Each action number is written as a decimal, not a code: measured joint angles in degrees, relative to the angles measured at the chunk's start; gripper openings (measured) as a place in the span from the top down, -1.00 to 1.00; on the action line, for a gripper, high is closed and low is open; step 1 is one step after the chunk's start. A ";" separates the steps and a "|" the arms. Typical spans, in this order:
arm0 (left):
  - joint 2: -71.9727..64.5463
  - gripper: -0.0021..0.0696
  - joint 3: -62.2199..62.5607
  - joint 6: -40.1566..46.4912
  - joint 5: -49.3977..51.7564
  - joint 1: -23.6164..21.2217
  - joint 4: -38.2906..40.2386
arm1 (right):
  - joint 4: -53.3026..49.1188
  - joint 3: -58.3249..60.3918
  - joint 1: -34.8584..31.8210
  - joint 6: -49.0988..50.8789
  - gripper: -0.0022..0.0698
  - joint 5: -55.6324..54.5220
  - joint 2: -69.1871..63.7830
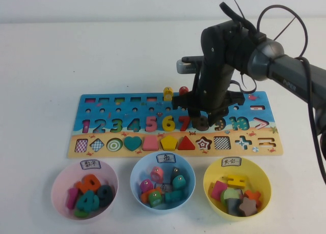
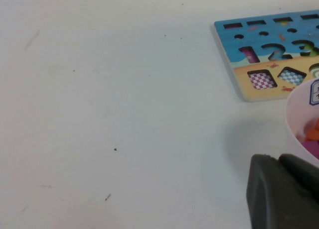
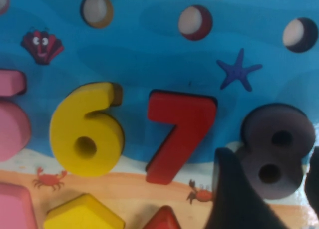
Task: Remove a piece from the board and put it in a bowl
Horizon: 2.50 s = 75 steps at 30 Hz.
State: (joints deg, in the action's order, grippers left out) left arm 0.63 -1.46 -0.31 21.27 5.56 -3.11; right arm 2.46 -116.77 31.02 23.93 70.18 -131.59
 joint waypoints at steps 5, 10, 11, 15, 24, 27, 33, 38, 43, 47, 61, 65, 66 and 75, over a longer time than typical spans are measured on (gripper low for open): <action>0.00 0.95 0.00 0.00 0.00 0.00 0.00 | -0.27 0.00 0.00 0.00 0.14 0.00 -0.13; 0.00 0.95 0.00 0.00 0.00 0.00 0.00 | -0.41 0.00 0.00 0.00 0.13 0.00 -0.54; 0.00 0.95 0.00 0.00 0.00 0.00 0.00 | -0.41 0.00 0.00 0.00 0.13 0.00 -0.78; 0.00 0.95 0.00 0.00 0.00 0.00 0.00 | -0.56 -0.22 0.00 0.00 0.13 0.16 -1.04; 0.00 0.95 0.00 0.00 0.00 0.00 0.00 | -0.46 -0.83 0.00 0.00 0.24 0.39 -1.16; 0.00 0.95 0.00 0.00 0.00 0.00 0.00 | -0.46 -1.04 0.00 0.00 0.29 0.43 -1.28; 0.00 0.95 0.00 0.00 0.00 0.00 0.00 | -0.65 -1.04 0.00 0.00 0.29 0.43 -1.28; 0.00 0.95 0.00 0.00 0.00 0.00 0.00 | -1.16 -1.04 0.00 0.00 0.29 0.43 -0.66; 0.00 0.95 0.00 0.00 0.00 0.00 0.00 | -1.74 -1.04 0.00 -0.27 0.29 0.43 2.55; 0.00 0.95 0.00 0.00 0.00 0.00 0.00 | -2.93 -1.04 0.00 -0.77 0.29 0.43 5.30; 0.00 0.95 0.00 0.00 0.00 0.00 0.00 | -4.44 6.13 8.79 -3.99 0.29 0.52 17.58; 0.00 0.95 0.00 0.00 0.00 0.00 0.00 | -4.32 10.36 13.55 -4.18 0.29 0.52 20.79; 0.00 0.95 0.00 0.00 0.00 0.00 0.00 | -4.17 11.21 14.83 -4.18 0.29 0.52 21.26; 0.00 0.95 0.00 0.00 0.00 0.00 0.00 | -1.32 12.92 23.80 -3.47 0.29 -2.09 21.82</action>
State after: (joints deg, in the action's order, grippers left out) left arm 0.63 -1.46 -0.31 21.27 5.56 -3.11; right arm 1.13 -103.85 54.82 20.46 68.09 -109.78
